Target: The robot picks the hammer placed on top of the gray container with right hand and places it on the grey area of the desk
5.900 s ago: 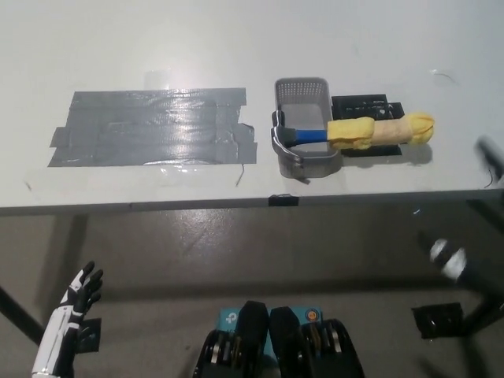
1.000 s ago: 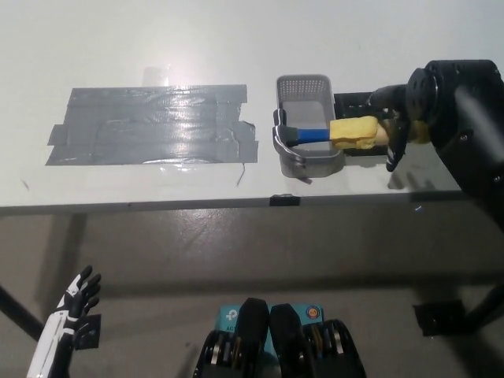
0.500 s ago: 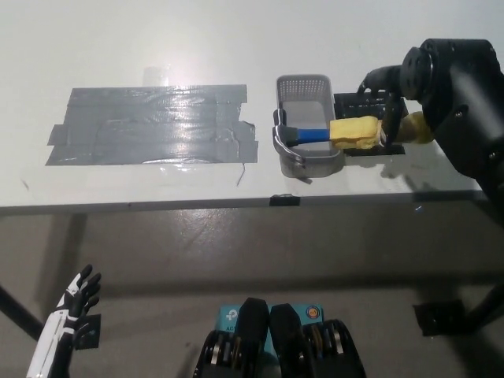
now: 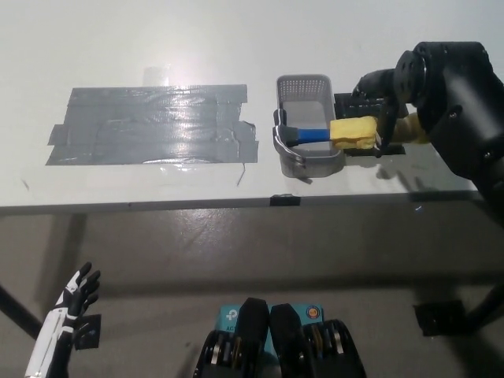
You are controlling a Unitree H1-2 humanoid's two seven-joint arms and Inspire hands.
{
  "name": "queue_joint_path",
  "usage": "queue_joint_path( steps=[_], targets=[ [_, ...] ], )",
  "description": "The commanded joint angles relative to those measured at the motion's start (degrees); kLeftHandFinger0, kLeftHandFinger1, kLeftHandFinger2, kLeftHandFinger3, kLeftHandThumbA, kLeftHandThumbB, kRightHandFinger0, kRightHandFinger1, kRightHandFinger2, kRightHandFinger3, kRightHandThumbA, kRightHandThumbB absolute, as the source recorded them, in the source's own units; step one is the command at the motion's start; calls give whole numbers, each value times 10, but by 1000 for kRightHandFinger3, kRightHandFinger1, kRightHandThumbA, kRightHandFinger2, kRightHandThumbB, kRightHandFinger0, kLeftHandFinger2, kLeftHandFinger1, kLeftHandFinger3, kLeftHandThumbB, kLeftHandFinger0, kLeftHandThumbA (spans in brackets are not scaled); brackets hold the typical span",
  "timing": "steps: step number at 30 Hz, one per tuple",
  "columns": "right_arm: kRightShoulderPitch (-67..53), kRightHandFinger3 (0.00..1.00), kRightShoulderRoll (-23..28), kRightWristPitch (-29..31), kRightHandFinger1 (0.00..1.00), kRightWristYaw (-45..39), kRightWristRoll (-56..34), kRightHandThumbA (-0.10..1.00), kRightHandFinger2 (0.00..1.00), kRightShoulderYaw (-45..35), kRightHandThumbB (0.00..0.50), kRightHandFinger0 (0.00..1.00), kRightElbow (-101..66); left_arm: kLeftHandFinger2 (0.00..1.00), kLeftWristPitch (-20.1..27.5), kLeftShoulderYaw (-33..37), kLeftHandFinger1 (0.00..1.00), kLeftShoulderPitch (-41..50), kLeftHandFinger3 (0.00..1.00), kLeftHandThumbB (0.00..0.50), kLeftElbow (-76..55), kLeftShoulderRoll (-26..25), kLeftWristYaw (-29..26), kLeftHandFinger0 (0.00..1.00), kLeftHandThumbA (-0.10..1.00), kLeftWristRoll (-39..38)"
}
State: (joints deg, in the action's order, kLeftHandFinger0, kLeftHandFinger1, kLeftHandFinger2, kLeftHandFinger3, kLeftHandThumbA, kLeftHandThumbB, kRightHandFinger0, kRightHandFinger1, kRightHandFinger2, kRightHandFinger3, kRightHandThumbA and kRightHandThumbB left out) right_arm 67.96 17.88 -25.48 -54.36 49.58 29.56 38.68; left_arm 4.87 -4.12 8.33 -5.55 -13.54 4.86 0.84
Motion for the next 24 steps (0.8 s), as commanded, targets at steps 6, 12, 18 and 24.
queue_joint_path(
  steps=[6,12,18,24],
  targets=[
    [39,1000,-9,5,1000,33,-22,1000,1000,3,377,1000,34,1000,3,-5,1000,-5,1000,348,-20,-10,1,1000,1000,4],
    [44,1000,-13,26,1000,43,-23,1000,1000,18,387,1000,54,1000,4,-7,1000,-6,1000,359,-19,-11,3,1000,1000,0],
    [46,1000,-20,29,1000,51,-34,1000,1000,14,369,1000,73,1000,-3,-6,1000,-5,1000,348,-29,-11,1,1000,1000,6],
    [51,1000,-28,19,1000,72,-35,1000,1000,11,395,1000,84,1000,2,-8,1000,-8,1000,360,-23,-10,-1,1000,1000,8]
  ],
)
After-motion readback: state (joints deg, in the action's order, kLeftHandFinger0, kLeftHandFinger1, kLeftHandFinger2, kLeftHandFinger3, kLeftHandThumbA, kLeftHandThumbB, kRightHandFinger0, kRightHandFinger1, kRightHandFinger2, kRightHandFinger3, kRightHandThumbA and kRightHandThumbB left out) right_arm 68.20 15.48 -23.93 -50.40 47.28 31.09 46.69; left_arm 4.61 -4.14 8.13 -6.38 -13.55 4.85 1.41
